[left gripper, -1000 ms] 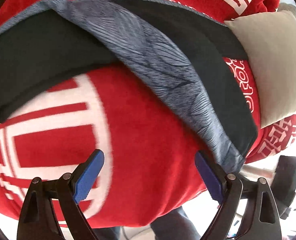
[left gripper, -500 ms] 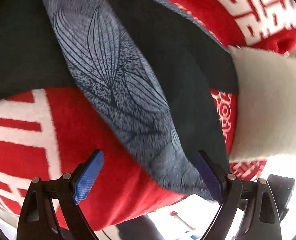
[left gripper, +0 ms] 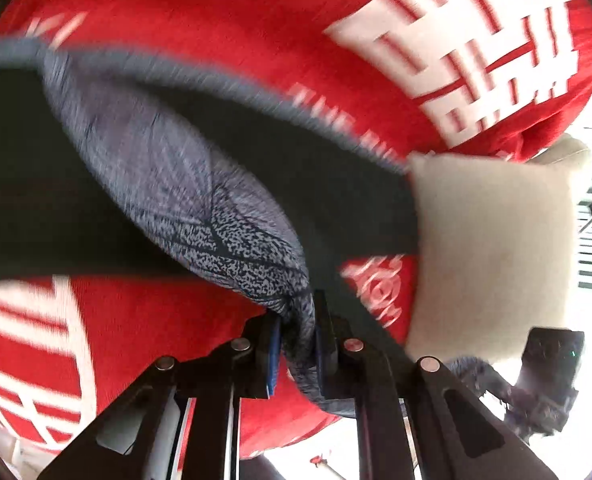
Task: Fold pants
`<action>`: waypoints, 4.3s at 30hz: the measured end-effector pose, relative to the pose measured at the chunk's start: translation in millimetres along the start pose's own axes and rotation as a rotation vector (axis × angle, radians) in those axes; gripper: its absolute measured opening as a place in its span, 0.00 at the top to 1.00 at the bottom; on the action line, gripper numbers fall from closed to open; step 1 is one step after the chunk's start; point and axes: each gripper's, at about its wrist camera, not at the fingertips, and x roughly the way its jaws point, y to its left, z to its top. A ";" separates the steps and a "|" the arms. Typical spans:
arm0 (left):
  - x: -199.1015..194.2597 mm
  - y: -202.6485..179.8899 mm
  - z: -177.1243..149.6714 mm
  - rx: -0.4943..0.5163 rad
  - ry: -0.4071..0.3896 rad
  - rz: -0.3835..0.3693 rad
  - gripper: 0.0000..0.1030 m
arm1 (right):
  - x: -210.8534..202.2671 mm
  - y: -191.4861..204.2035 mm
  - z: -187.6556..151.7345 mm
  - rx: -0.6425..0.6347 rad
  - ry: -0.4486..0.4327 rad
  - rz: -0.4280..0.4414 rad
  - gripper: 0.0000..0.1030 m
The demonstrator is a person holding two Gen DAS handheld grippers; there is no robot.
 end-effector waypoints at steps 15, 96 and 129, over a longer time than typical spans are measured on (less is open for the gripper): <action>30.5 -47.9 112.8 0.258 -0.090 0.316 0.38 | 87.1 -34.3 201.8 -0.234 0.056 -0.509 0.93; -172.1 285.3 72.7 0.209 -0.241 0.748 0.01 | 347.2 123.0 -66.4 0.079 0.005 -0.250 0.41; -118.6 301.5 42.7 0.408 -0.132 0.838 0.01 | 386.3 105.0 -99.6 0.109 0.072 -0.208 0.93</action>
